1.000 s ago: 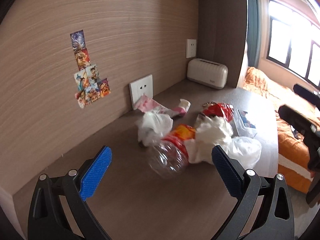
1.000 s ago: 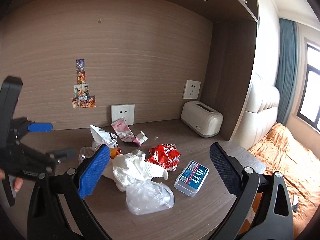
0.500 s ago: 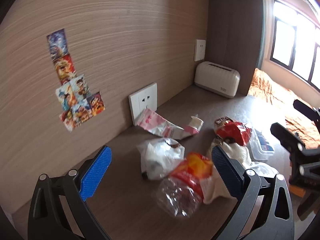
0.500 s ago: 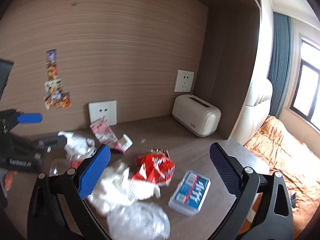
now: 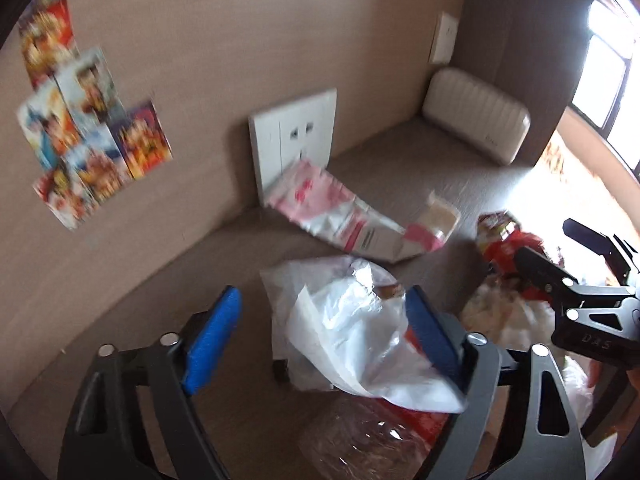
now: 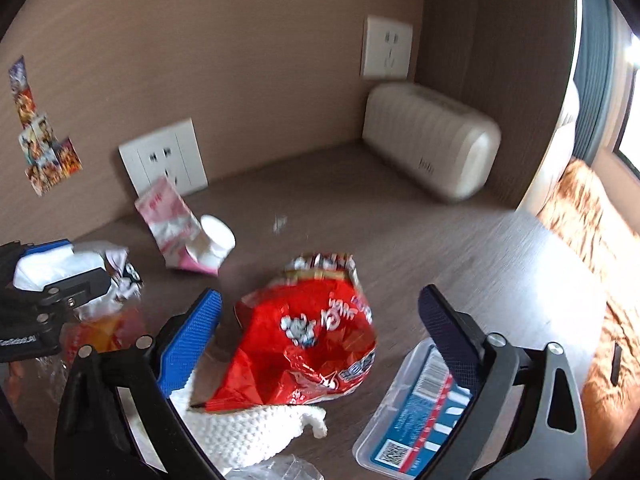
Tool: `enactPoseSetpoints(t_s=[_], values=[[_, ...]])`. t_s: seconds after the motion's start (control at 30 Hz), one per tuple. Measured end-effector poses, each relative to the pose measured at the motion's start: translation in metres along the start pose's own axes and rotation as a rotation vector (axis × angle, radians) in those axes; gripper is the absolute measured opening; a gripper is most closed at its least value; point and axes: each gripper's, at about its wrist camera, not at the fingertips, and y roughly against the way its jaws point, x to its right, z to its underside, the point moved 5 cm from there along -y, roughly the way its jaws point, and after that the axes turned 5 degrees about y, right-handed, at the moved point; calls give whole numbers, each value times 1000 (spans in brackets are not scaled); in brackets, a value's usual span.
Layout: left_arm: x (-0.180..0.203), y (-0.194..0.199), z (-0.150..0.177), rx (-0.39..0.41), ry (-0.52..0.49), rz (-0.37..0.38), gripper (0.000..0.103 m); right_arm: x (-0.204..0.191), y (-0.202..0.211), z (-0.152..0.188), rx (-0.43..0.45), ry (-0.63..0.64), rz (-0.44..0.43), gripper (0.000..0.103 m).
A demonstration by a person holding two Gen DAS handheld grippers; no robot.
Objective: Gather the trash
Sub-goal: 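Grasp the red snack bag with the right gripper while the left grasps the plastic bag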
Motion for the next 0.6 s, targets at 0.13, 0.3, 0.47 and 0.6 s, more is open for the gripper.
enactPoseSetpoints(t_s=[0.13,0.3,0.47,0.6], values=[[2,-16,10,-58,-8,5,66,0,-19,12,-98,-17,-51,78],[-3,-25,14,-84,34,20,40,0,-20,12,-81,-25,-74,68],[-8,-23,6,-42,48,5,77,0,-19,12,-78,-21,-81,67],[-8,-22,-2,7,21,-60,93,-2,-19,12,-72,3,-76,67]])
